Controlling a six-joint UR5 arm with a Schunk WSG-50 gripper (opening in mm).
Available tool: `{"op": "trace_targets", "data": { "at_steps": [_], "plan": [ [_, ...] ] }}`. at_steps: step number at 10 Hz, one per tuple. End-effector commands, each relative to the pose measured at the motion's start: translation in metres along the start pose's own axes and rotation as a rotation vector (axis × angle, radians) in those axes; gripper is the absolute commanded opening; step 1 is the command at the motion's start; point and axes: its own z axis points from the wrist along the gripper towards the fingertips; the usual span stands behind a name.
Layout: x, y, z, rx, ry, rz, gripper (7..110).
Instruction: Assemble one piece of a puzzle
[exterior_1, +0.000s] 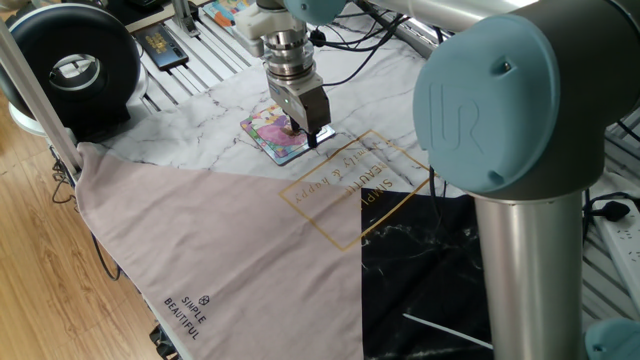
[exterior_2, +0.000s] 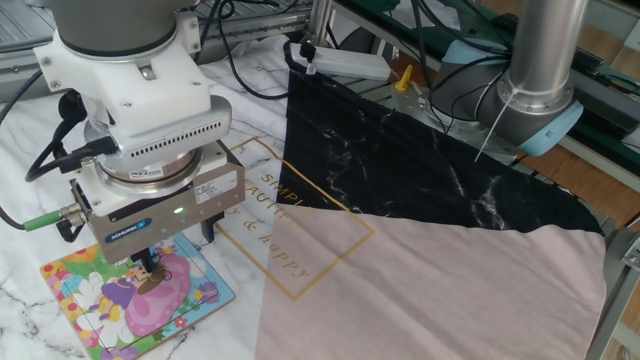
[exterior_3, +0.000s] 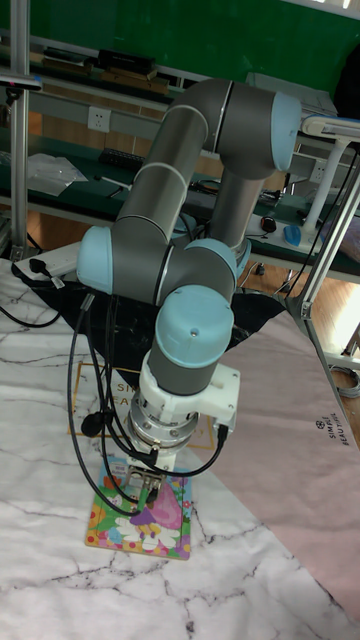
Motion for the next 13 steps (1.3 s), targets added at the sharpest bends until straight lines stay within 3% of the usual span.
{"op": "trace_targets", "data": {
  "at_steps": [1,4,10,13],
  "plan": [
    [-0.001,-0.001,-0.005,-0.003,-0.005,0.004,66],
    [-0.006,-0.006,0.004,0.003,-0.02,0.006,66],
    [-0.003,0.002,-0.017,-0.033,-0.01,-0.004,66],
    [0.006,0.003,-0.011,-0.024,-0.001,0.008,66]
  ]
}}
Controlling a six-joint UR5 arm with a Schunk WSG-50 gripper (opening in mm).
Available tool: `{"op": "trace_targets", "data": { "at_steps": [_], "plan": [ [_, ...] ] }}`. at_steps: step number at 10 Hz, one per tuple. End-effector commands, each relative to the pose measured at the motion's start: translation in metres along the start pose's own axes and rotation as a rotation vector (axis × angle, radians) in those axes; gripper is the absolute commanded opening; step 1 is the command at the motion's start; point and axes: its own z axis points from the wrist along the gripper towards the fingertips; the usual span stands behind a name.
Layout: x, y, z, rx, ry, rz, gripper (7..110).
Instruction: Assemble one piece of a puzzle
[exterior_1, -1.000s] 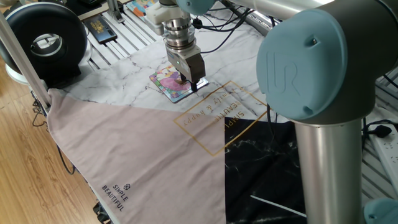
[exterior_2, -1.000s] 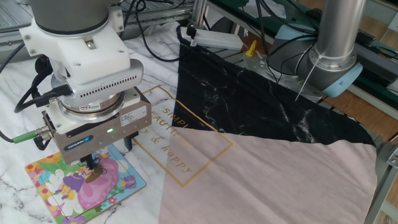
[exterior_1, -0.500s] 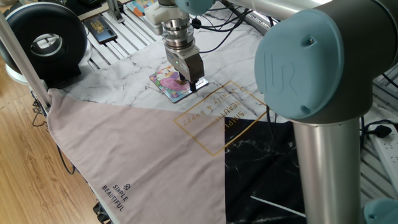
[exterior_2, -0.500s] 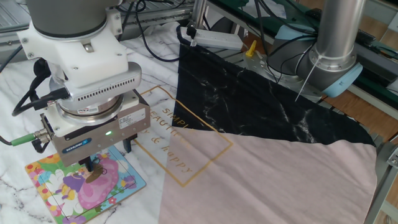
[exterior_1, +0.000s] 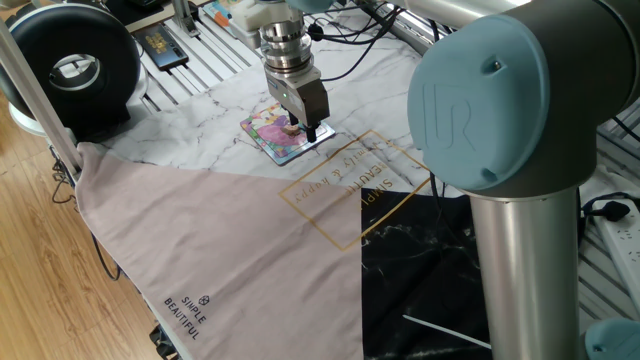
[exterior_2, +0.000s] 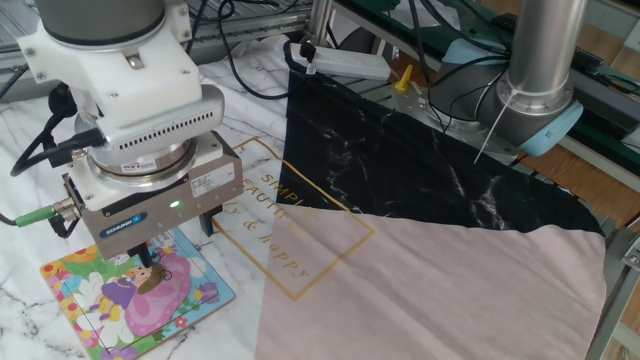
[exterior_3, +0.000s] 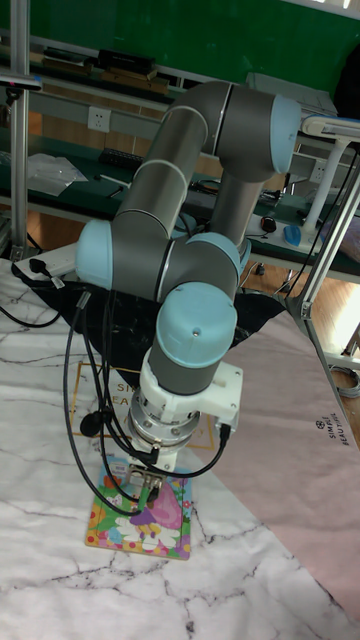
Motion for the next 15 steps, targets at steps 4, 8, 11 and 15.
{"op": "trace_targets", "data": {
  "at_steps": [4,8,11,15],
  "plan": [
    [0.015,0.002,0.005,0.006,0.012,0.008,66],
    [0.016,0.004,0.013,0.005,0.002,0.008,66],
    [0.016,0.007,0.016,-0.005,0.0,0.012,66],
    [0.015,0.005,0.013,-0.013,0.007,-0.01,66]
  ]
}}
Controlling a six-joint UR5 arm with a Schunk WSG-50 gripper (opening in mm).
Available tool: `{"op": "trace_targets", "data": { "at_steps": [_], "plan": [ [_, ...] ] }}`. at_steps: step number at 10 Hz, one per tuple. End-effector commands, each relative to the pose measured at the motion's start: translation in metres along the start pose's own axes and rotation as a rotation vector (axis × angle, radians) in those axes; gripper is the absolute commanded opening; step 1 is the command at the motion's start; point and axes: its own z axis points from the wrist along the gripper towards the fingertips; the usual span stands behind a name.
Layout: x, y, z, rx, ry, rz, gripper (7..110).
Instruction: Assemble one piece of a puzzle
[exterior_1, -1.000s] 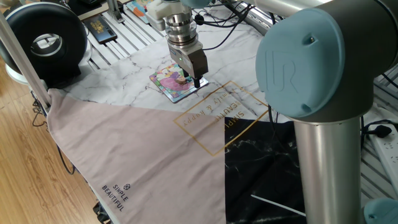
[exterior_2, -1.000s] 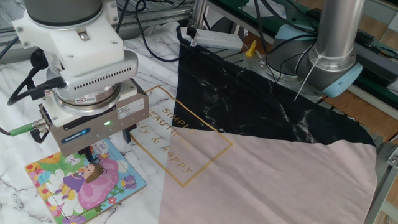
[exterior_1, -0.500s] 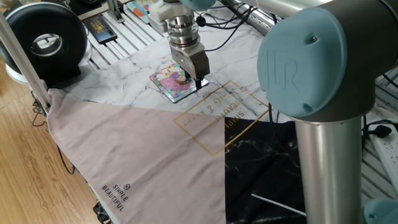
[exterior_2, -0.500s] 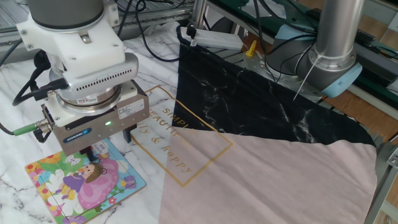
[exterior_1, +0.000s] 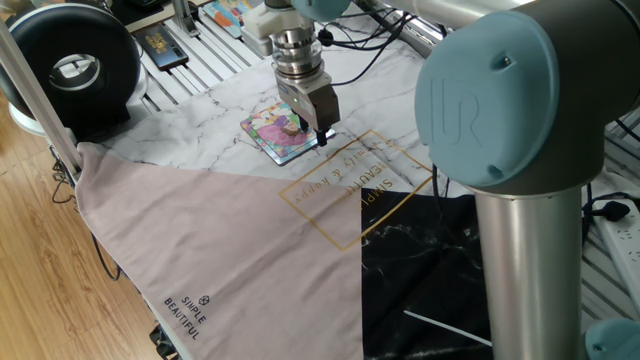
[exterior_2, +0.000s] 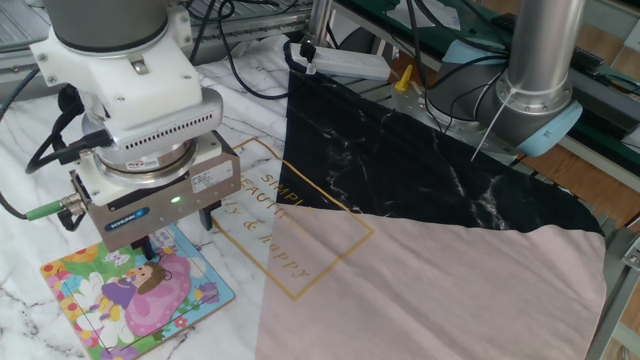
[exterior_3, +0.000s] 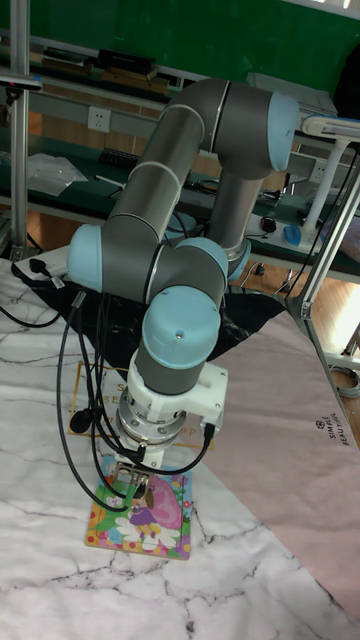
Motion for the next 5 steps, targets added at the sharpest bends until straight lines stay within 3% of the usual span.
{"op": "trace_targets", "data": {
  "at_steps": [1,5],
  "plan": [
    [0.003,0.0,-0.013,-0.008,0.013,-0.002,66],
    [-0.01,-0.002,-0.018,-0.027,-0.015,0.015,66]
  ]
}}
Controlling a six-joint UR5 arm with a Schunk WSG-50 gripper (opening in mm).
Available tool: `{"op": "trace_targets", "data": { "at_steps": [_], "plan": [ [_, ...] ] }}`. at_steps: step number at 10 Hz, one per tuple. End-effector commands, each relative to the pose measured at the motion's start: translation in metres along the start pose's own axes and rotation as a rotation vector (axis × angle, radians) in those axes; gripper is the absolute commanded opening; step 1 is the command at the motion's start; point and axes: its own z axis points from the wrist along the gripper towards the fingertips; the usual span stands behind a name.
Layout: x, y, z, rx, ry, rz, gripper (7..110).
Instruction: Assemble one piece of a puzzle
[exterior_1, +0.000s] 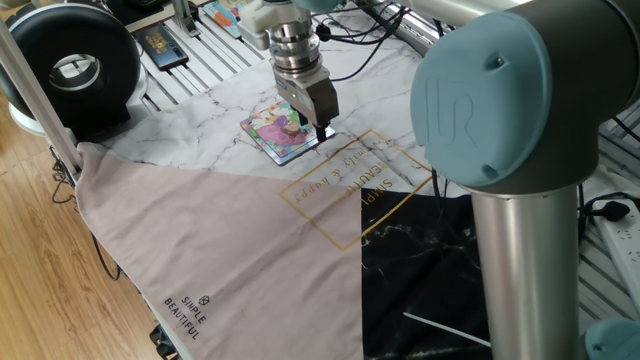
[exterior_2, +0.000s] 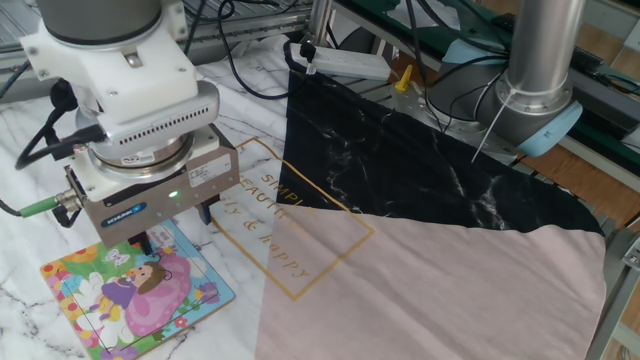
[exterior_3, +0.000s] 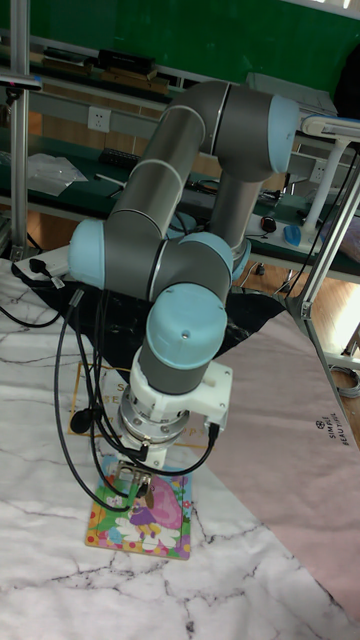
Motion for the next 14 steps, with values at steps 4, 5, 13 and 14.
{"op": "trace_targets", "data": {
  "at_steps": [4,5,13,14],
  "plan": [
    [-0.02,-0.006,0.0,-0.011,-0.043,0.022,66],
    [-0.022,-0.007,0.001,-0.012,-0.047,0.025,66],
    [-0.029,-0.007,0.006,-0.009,-0.045,0.043,66],
    [-0.029,-0.006,0.008,-0.009,-0.047,0.044,66]
  ]
}}
